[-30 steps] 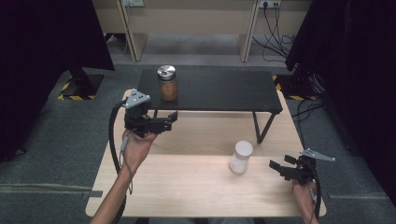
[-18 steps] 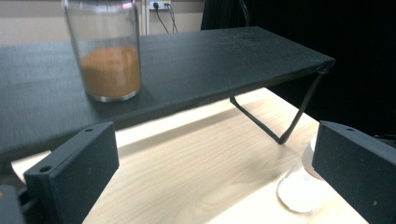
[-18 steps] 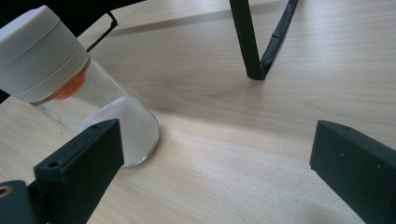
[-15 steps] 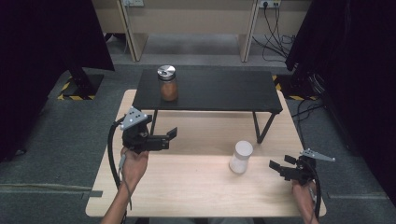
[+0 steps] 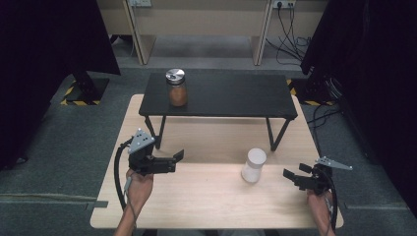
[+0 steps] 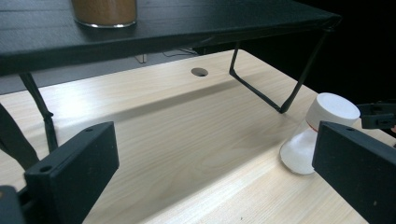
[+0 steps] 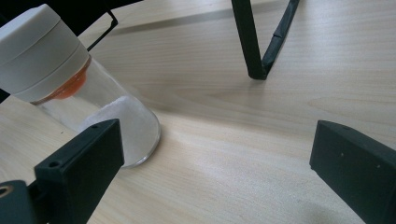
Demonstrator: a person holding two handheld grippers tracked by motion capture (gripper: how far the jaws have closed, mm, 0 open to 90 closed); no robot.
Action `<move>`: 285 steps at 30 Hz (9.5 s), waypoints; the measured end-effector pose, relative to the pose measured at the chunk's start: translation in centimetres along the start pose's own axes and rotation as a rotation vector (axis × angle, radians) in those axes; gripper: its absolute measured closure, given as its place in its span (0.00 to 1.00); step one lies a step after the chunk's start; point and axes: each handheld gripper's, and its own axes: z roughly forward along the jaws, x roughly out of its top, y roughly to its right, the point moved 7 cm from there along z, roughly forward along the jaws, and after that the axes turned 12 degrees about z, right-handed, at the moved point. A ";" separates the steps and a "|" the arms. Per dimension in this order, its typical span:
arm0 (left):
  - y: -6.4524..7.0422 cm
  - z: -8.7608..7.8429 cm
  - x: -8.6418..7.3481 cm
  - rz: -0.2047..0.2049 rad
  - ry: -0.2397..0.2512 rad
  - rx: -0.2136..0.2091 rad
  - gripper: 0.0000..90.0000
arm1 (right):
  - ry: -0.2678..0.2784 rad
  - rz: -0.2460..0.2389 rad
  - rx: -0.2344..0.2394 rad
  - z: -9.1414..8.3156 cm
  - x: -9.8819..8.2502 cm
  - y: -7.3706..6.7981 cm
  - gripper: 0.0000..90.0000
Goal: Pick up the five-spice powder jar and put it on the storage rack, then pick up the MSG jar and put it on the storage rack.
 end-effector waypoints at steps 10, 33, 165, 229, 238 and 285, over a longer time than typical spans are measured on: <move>-1.5 2.3 -5.2 -0.023 0.036 -0.002 0.00 | -0.001 -0.001 0.003 0.0 0.0 0.0 0.03; -2.2 4.2 -10.2 -0.011 0.007 0.033 0.00 | 0.004 -0.006 0.006 -0.1 0.0 0.0 0.03; -2.3 6.2 -14.2 -0.079 -0.067 0.092 0.00 | -0.052 -0.197 0.092 3.6 -0.6 -3.0 0.04; -2.3 6.3 -14.1 -0.075 -0.072 0.089 0.00 | 0.038 -0.410 -0.082 7.2 -1.3 -12.4 0.39; -2.3 6.3 -14.1 -0.073 -0.073 0.090 0.00 | 0.062 -0.401 -0.085 6.7 -0.9 -12.4 0.39; -2.3 6.4 -14.1 -0.076 -0.075 0.089 0.00 | 0.048 -0.467 0.016 5.4 6.6 -19.5 0.39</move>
